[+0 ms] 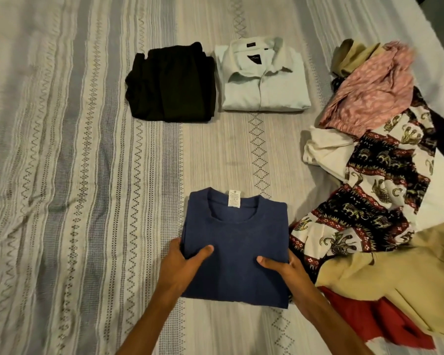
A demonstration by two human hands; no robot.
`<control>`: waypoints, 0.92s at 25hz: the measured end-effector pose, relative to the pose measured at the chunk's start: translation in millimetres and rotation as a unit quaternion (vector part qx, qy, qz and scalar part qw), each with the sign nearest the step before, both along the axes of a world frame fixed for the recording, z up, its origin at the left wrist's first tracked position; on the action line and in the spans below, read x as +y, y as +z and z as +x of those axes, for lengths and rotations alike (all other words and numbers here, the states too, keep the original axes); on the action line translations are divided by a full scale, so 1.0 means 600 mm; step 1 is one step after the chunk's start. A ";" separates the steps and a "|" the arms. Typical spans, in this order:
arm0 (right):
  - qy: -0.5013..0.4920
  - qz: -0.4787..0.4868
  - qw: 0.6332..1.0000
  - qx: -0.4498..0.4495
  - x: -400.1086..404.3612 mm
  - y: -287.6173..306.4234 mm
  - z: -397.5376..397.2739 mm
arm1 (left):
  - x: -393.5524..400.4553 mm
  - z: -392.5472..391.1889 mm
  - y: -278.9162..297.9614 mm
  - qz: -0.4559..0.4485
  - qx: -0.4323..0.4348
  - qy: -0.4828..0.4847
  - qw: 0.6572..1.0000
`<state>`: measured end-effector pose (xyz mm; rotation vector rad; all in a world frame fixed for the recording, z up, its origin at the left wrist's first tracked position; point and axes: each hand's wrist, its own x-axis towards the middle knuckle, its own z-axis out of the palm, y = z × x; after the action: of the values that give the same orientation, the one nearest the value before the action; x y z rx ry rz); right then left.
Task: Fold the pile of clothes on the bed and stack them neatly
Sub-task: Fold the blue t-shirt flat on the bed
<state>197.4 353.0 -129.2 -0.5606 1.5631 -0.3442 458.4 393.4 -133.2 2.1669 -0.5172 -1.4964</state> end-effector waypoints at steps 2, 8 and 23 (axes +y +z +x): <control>-0.018 0.033 0.996 -0.075 0.009 0.002 -0.011 | 0.001 0.000 -0.006 0.021 0.027 -0.008 0.999; 0.051 0.095 0.990 -0.092 0.029 -0.009 -0.020 | 0.039 0.030 0.001 0.076 0.115 -0.079 0.987; 0.238 -0.342 0.907 -0.068 -0.358 0.234 0.549 | -0.212 0.511 0.286 -0.251 -0.079 0.105 0.959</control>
<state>526.9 138.4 11.0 -1.4033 1.0911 -0.5413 765.2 266.4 38.3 1.8724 -0.6203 -0.9567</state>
